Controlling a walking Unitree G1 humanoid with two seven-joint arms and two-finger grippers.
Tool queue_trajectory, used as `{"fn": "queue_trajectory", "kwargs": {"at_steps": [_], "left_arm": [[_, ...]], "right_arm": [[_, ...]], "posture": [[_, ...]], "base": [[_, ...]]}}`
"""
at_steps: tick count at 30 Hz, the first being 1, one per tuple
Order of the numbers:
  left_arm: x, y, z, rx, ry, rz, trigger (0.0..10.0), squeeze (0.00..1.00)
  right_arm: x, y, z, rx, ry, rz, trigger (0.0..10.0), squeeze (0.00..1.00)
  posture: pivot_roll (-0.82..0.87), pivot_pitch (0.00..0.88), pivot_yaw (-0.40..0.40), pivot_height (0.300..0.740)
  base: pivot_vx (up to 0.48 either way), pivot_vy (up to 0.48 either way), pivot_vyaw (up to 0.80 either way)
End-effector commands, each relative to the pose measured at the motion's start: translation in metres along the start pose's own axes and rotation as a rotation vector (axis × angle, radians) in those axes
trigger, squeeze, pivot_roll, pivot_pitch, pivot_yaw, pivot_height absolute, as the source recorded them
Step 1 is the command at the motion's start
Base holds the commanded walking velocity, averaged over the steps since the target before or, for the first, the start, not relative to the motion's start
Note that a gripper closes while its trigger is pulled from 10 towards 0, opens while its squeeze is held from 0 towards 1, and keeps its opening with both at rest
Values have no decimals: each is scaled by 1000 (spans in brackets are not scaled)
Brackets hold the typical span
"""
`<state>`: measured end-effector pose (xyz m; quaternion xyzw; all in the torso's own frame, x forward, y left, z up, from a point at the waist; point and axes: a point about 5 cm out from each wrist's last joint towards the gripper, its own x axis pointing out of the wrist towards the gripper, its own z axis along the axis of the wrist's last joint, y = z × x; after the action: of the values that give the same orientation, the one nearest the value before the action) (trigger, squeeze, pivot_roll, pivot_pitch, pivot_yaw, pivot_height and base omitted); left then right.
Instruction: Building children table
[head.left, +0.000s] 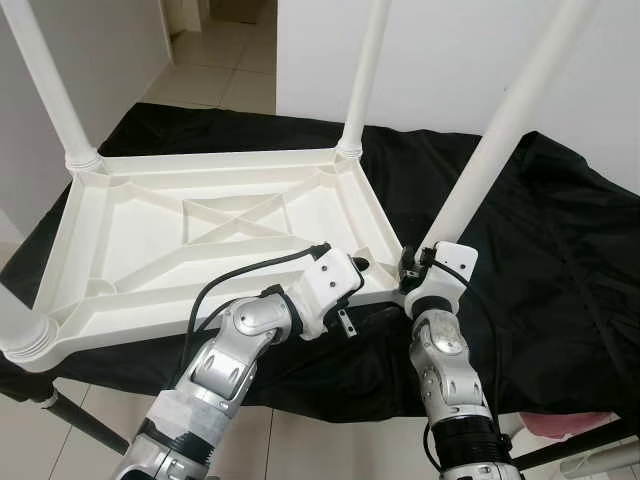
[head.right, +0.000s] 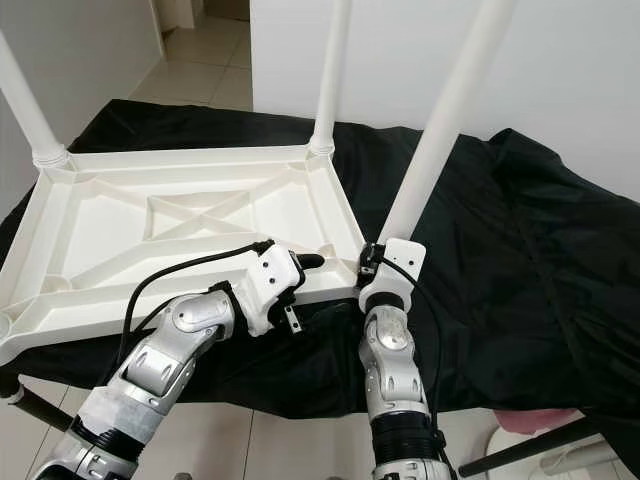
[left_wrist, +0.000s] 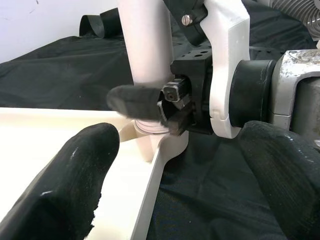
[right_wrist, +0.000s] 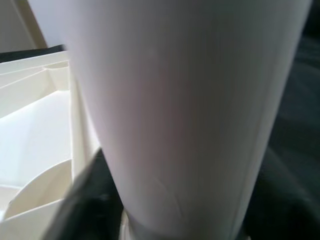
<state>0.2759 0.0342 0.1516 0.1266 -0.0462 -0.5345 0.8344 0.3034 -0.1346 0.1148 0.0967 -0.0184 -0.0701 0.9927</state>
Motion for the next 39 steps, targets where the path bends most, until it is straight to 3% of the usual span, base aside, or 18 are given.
{"fn": "queue_trajectory", "kwargs": {"at_steps": [1,9,11,12,16,19,25,28,31,34,35,39], "left_arm": [[1,-3,-2,9,4,9,10000,0],[1,-3,-2,9,4,7,10000,0],[1,-3,-2,9,4,7,10000,0],[1,-3,-2,8,4,8,10000,0],[1,-4,-2,6,3,10,10000,0],[0,-4,-2,7,3,11,10000,0],[1,-1,-2,10,7,14,10000,0],[1,-1,-2,10,8,14,10000,0],[1,2,-2,22,13,15,10000,0],[2,2,-2,23,14,16,10000,0],[2,3,-1,25,13,18,10000,0],[2,4,-1,28,11,23,10000,0]], "right_arm": [[-5,2,-5,27,18,7,10000,1000],[-8,-10,0,15,-19,39,10000,1000],[-11,-16,-1,19,-10,98,10000,1000],[-12,-21,-1,17,-6,144,10000,0],[-12,-32,3,-34,-24,272,10000,0],[-11,-34,4,-50,-26,298,10000,0],[4,-47,16,-150,-38,484,10000,0],[6,-47,17,-163,-37,505,10000,0],[15,-45,17,-200,4,629,10000,0],[17,-45,17,-209,16,658,10000,0],[19,-43,13,-219,40,687,0,0],[22,-42,7,-237,75,733,0,0]], "posture": [[-18,0,-62,740],[-22,0,-65,740],[-23,0,-66,740],[-23,0,-67,740],[-24,0,-68,740],[-24,0,-68,740],[-26,0,-57,740],[-26,0,-57,740],[-26,0,-49,740],[-26,0,-49,740],[-21,0,-51,740],[-14,0,-54,740]], "base": [[0,0,0],[0,0,0],[0,0,0],[0,0,0],[0,0,0],[0,0,0],[0,0,0],[0,0,0],[0,0,0],[0,0,0],[0,0,0],[0,0,0]]}}
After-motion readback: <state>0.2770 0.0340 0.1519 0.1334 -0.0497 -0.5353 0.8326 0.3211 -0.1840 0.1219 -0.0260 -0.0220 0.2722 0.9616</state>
